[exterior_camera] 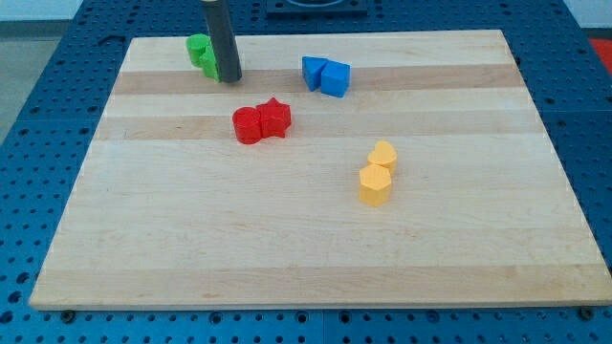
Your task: Move your arm towards center
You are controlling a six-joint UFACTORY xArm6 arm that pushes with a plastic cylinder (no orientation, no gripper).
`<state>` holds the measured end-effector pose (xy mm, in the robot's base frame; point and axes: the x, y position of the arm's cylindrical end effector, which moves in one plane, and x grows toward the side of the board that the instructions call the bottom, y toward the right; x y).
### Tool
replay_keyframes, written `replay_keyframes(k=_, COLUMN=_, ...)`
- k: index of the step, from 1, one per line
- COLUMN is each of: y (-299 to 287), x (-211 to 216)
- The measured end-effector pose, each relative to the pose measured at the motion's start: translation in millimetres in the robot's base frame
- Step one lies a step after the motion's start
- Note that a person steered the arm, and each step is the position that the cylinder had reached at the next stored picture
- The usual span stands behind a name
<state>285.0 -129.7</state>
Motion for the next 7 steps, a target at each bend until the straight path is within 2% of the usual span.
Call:
replay_keyframes(k=5, y=38.0, x=3.1)
replay_keyframes(k=7, y=38.5, x=23.6)
